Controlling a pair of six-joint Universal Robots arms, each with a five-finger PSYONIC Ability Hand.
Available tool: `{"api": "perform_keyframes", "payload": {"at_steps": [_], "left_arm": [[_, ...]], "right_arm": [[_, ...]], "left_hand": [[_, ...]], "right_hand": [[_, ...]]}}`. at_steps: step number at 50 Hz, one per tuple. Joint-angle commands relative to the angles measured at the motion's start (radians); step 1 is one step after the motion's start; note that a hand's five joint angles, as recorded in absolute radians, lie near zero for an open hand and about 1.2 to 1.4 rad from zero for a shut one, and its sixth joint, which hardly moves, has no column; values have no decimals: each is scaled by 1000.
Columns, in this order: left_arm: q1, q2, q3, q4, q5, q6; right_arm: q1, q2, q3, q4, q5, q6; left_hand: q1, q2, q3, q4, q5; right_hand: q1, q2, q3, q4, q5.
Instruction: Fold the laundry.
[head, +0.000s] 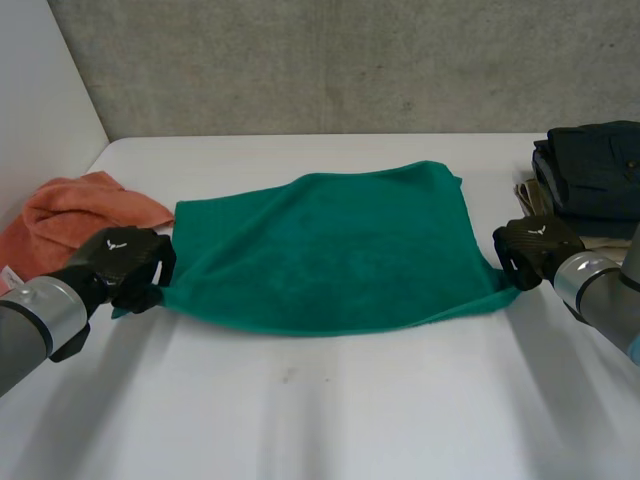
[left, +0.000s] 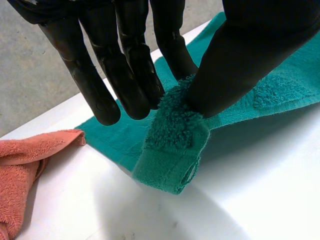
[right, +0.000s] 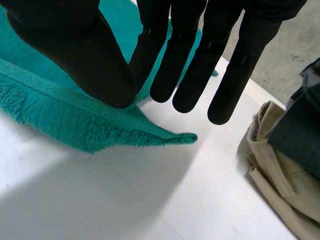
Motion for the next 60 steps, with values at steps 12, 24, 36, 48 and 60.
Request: {"api": "perform_keyframes", "payload": {"at_steps": [12, 24, 36, 48, 60], "left_arm": [[9, -2, 24, -20, 0, -8], [6, -34, 61, -23, -13, -8], [9, -31, 68, -26, -13, -28], [12, 2, 58, -107, -8, -45], [78, 157, -7, -449, 33, 175]], "right_arm": [[-109, -140, 99, 79, -127, -54], [-120, -200, 215, 63, -216, -235], [-106, -68, 199, -35, -227, -367], [-77, -14, 189, -161, -153, -303], [-216, -301, 275, 173, -153, -433]], "left_hand": [[230, 196, 202, 192, 227], [230, 196, 202, 192, 227], [230, 196, 202, 192, 227], [230, 196, 202, 192, 227], [230, 196, 202, 192, 227]], "right_hand": [[-691, -735, -738, -747, -705], [-606, -650, -653, -662, -620], [-427, -471, -474, -483, -441], [255, 211, 208, 199, 241], [255, 211, 208, 199, 241]]}}
